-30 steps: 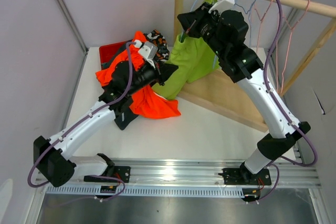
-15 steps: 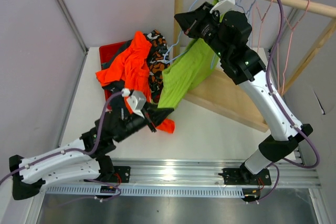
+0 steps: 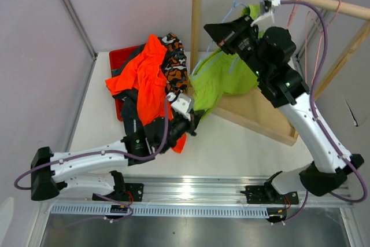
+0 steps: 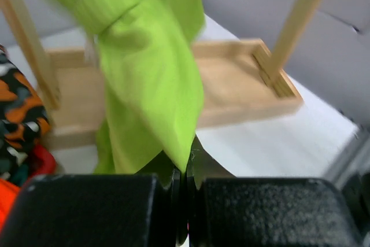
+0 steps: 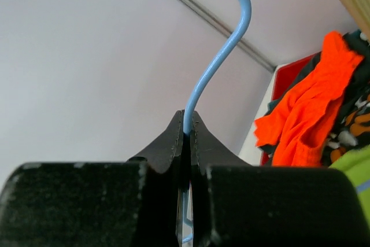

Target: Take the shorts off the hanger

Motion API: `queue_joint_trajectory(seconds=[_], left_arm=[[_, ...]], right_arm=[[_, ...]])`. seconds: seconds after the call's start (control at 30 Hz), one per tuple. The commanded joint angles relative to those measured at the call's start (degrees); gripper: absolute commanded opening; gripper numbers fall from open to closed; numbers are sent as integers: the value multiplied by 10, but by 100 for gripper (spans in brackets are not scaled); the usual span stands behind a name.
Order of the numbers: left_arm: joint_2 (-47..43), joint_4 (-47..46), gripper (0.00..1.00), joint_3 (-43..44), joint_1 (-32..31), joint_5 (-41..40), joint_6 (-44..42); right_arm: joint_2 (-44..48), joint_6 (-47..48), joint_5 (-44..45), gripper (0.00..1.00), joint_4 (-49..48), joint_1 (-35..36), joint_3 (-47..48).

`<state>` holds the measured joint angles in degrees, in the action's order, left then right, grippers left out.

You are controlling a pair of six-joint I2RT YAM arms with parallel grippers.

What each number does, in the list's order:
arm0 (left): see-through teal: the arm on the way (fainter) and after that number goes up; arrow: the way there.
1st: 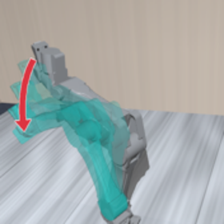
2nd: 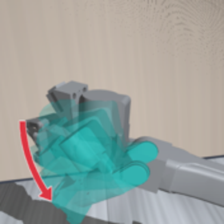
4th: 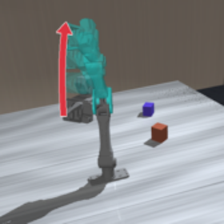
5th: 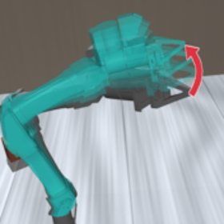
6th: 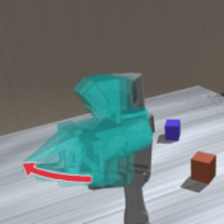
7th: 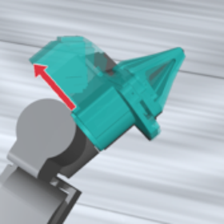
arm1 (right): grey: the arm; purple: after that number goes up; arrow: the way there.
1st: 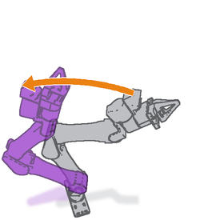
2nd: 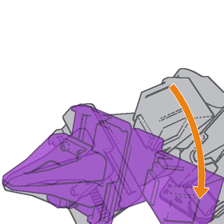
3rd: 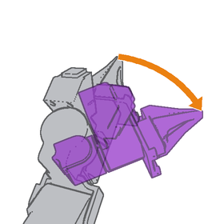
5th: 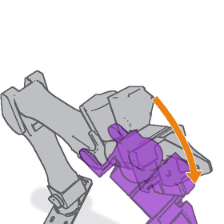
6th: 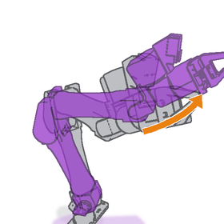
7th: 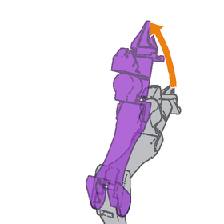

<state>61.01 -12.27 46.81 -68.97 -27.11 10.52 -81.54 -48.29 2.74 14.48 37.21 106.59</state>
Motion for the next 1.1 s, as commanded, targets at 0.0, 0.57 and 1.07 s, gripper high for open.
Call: queue_joint_trajectory(seconds=[0.0,0.57,1.07], left_arm=[[58,-87,0,103,15,-107,-50],[148,-135,0,167,34,-188,-165],[-225,93,0,-103,-8,-234,24]], right_arm=[[80,-161,-46,0,-117,-4,-72],[-16,-406,-150,0,-200,-18,-39],[-142,-350,-148,0,-223,-108,81]])
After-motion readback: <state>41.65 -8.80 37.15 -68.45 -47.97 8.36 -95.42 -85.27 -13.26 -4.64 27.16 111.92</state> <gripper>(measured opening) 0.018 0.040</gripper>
